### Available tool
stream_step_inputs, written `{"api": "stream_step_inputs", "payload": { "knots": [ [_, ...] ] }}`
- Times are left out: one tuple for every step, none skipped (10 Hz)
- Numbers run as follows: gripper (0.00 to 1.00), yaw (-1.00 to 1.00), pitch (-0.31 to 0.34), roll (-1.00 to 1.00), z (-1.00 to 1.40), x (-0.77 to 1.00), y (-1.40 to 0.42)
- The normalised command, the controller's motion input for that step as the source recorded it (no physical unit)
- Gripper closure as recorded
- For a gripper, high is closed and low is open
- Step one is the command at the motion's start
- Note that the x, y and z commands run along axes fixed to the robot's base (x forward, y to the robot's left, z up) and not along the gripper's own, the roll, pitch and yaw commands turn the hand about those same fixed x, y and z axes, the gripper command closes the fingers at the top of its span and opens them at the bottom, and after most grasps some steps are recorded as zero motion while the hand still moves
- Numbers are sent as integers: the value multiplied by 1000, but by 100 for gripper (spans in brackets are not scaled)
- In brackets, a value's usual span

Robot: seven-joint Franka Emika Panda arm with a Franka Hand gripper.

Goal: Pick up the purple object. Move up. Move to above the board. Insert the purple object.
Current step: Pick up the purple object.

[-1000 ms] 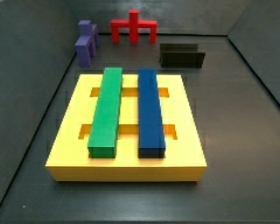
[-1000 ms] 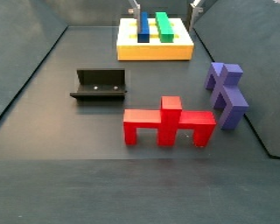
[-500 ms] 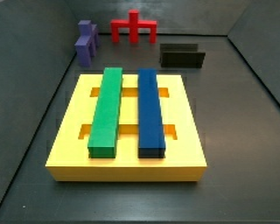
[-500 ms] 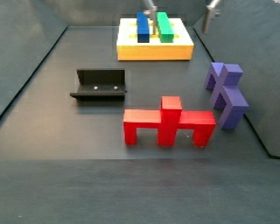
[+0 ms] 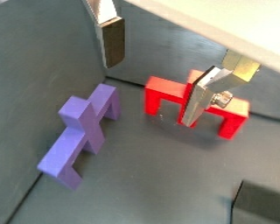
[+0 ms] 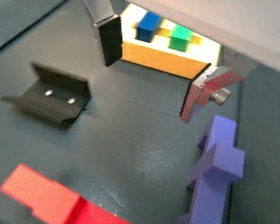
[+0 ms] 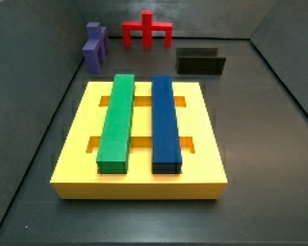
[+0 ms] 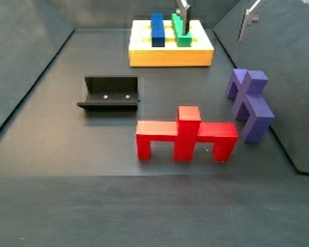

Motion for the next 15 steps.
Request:
{"api": "stream_step_inputs", "payload": {
  "knots": [
    [0, -1000, -1, 0, -26, -43, 0],
    [0, -1000, 0, 0, -40, -31, 0],
    [0, -1000, 0, 1, -37, -26, 0],
    [0, -1000, 0, 0, -43, -20, 0],
    [0, -1000, 0, 0, -97, 0, 0],
    [0, -1000, 4, 0, -123, -3, 0],
    [0, -969, 0, 0, -220, -206, 0],
    [0, -969, 0, 0, -234, -206, 0],
    [0, -971, 0, 0, -243, -206, 0],
    [0, -971, 0, 0, -257, -209, 0],
    [0, -934, -26, 0, -343, -306, 29],
    [0, -820, -36, 0, -351, -451, 49],
    [0, -840, -34, 0, -346, -443, 69],
    [0, -846, -33, 0, -346, -437, 71],
    [0, -817, -27, 0, -306, -469, 69]
  ]
}}
